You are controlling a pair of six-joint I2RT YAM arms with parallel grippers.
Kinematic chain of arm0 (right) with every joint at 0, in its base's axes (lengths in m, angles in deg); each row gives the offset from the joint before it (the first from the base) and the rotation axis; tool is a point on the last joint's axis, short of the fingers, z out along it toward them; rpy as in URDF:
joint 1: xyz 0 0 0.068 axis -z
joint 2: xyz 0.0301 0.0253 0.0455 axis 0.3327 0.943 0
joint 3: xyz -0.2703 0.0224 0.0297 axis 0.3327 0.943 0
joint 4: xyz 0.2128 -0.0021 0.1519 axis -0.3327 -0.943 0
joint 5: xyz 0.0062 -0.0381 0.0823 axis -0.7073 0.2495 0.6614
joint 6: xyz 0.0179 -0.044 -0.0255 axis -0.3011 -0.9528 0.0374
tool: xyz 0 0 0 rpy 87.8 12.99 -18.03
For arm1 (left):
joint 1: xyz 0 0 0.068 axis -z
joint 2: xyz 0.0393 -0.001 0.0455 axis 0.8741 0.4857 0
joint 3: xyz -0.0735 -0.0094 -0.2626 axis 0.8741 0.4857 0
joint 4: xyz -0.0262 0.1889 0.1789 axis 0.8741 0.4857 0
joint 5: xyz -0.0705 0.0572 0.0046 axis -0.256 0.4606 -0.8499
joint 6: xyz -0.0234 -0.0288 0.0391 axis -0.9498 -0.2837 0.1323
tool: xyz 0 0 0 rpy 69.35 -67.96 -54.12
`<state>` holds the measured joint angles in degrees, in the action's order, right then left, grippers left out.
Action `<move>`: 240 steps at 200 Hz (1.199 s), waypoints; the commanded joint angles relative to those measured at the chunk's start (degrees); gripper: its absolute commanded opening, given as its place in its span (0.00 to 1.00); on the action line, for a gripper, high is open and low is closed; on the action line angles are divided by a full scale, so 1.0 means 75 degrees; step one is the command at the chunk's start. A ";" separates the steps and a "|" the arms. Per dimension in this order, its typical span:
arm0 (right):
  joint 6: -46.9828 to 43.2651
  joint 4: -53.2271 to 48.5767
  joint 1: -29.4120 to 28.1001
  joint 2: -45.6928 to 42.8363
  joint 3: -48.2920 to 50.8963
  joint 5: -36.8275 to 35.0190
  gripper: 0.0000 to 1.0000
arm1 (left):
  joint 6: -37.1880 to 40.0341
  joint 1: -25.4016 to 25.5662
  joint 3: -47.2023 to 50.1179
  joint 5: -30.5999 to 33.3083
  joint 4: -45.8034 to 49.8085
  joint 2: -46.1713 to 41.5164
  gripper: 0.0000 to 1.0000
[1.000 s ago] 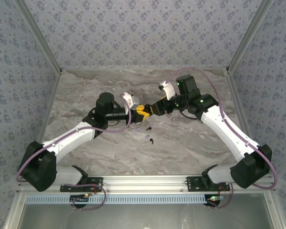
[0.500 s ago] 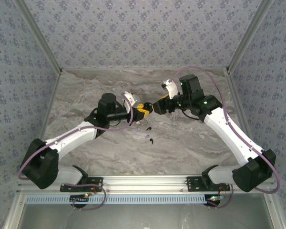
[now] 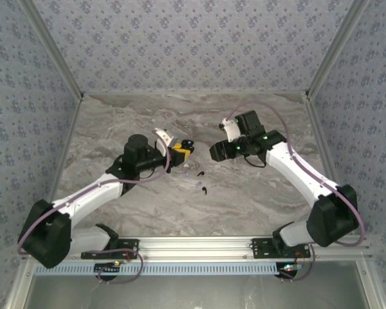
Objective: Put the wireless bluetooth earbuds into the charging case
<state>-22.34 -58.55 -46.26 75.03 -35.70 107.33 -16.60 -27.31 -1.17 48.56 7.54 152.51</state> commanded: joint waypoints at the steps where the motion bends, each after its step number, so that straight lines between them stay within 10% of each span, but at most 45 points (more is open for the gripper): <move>1: 0.0474 0.0073 -0.0143 0.0339 0.0283 0.0010 0.66 | -0.0205 -0.0019 0.0215 0.0366 0.0129 -0.0642 0.15; 240: 0.1458 0.0325 -0.1304 0.3651 -0.0863 -0.0404 0.21 | -0.0275 0.0329 0.1006 0.1051 0.1138 -0.2476 0.15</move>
<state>-11.30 -54.33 -55.22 100.78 -40.27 105.45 -18.34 -25.17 6.26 55.78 16.48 135.04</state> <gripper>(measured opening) 0.218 0.192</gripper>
